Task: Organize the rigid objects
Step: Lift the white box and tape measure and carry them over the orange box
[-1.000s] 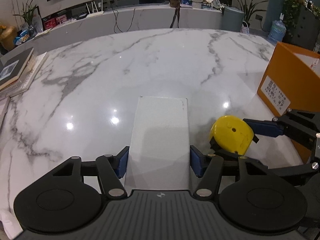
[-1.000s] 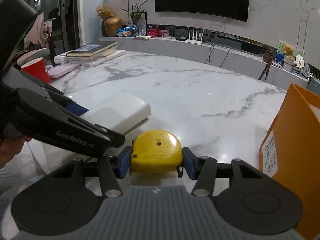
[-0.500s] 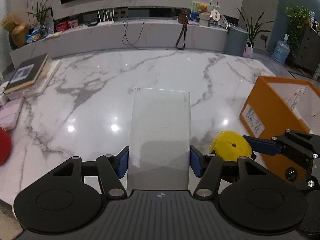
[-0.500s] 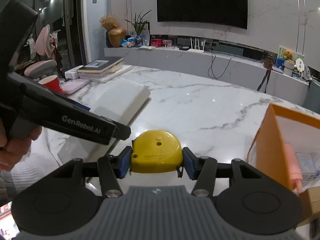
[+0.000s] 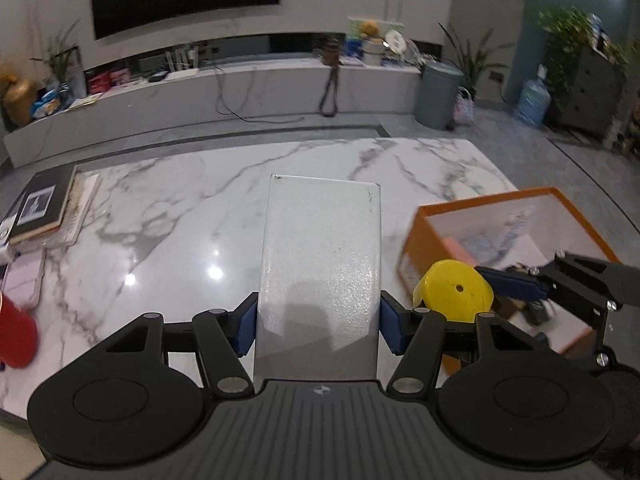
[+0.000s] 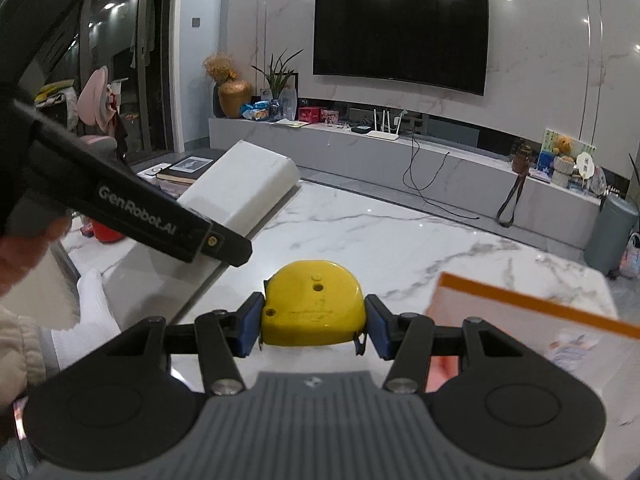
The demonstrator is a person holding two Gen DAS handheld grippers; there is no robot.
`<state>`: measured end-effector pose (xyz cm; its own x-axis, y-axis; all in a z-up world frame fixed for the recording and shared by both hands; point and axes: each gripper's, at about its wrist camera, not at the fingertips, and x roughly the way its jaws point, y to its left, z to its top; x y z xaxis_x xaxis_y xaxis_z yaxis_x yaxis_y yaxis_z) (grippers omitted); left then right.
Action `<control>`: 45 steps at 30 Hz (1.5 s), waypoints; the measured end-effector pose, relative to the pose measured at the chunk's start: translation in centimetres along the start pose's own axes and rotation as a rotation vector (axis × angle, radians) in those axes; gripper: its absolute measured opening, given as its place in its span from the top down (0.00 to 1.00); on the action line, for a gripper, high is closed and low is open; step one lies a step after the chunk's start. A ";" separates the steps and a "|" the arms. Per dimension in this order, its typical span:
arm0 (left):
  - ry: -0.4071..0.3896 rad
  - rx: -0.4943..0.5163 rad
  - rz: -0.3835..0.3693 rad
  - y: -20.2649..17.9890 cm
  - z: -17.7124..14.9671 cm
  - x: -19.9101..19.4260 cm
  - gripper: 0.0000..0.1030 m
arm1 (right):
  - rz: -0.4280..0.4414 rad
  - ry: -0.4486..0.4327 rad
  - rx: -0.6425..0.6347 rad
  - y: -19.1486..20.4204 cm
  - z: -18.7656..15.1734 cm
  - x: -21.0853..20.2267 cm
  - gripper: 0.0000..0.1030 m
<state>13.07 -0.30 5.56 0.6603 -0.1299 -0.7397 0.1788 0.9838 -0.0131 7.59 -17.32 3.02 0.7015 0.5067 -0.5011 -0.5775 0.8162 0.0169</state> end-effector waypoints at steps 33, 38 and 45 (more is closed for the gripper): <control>0.285 -0.068 -0.419 -20.3 7.6 15.6 0.33 | -0.273 0.259 -0.183 -20.5 -3.7 -6.7 0.48; 0.336 -0.200 -0.415 -20.7 7.0 19.1 0.33 | -0.297 0.277 -0.221 -22.4 -4.0 -7.8 0.48; 0.412 -0.330 -0.394 -23.2 6.1 21.8 0.33 | -0.265 0.317 -0.313 -23.1 -4.7 -6.8 0.48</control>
<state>27.75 -26.73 -6.13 0.2462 -0.4950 -0.8333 0.0738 0.8668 -0.4931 14.19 -40.97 1.95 0.7077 0.1455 -0.6914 -0.5284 0.7586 -0.3812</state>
